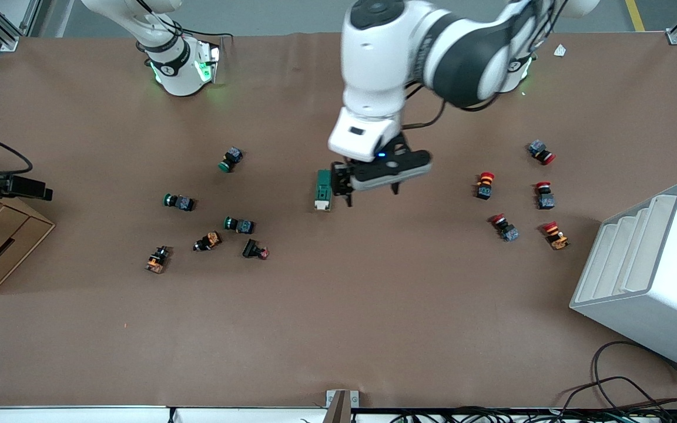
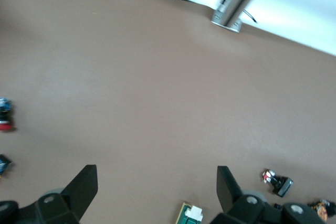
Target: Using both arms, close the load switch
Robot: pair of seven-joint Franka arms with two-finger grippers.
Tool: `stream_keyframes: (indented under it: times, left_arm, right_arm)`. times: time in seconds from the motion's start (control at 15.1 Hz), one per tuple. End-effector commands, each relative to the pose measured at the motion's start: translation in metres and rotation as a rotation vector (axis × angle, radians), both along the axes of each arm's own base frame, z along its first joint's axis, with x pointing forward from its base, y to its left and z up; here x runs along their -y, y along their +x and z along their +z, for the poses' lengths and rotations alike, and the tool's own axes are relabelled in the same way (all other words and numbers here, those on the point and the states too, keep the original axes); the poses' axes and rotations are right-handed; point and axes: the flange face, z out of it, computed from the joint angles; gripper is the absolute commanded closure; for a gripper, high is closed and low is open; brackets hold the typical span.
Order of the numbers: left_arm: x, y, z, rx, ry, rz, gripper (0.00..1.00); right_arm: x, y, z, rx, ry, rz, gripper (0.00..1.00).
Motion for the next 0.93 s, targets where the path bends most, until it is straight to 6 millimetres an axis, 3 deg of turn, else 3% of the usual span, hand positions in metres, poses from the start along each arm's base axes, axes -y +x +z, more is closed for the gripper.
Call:
stream_keyframes:
  times: [0.0,0.27,0.46,0.6,0.66,0.73,0.86]
  left_arm:
    - [-0.036,0.004,0.027,-0.025,-0.007,0.051,0.0]
    - [-0.104,0.039,0.038,-0.07,0.005,0.03,0.0]
    - [-0.136,0.047,0.036,-0.124,0.07,-0.03,0.0]
    - [-0.158,0.045,0.054,-0.126,0.074,-0.071,0.0]
    - [-0.166,0.043,0.053,-0.147,0.066,-0.107,0.0]
    - [-0.189,0.047,0.061,-0.151,0.061,-0.111,0.0]
    - [-0.213,0.043,0.067,-0.176,0.092,-0.198,0.0]
  right_arm:
    - [-0.001,-0.027,0.004,0.025,-0.005,0.007,0.0]
    - [-0.008,-0.048,0.016,0.033,-0.012,0.024,0.0]
    - [-0.019,-0.062,0.023,0.039,-0.031,0.051,0.0]
    - [-0.015,-0.074,0.03,0.046,-0.031,0.043,0.0]
    - [-0.015,-0.08,0.036,0.055,-0.029,0.043,0.0]
    - [-0.015,-0.085,0.043,0.062,-0.029,0.043,0.0]
    - [-0.013,-0.097,0.054,0.077,-0.029,0.037,0.0]
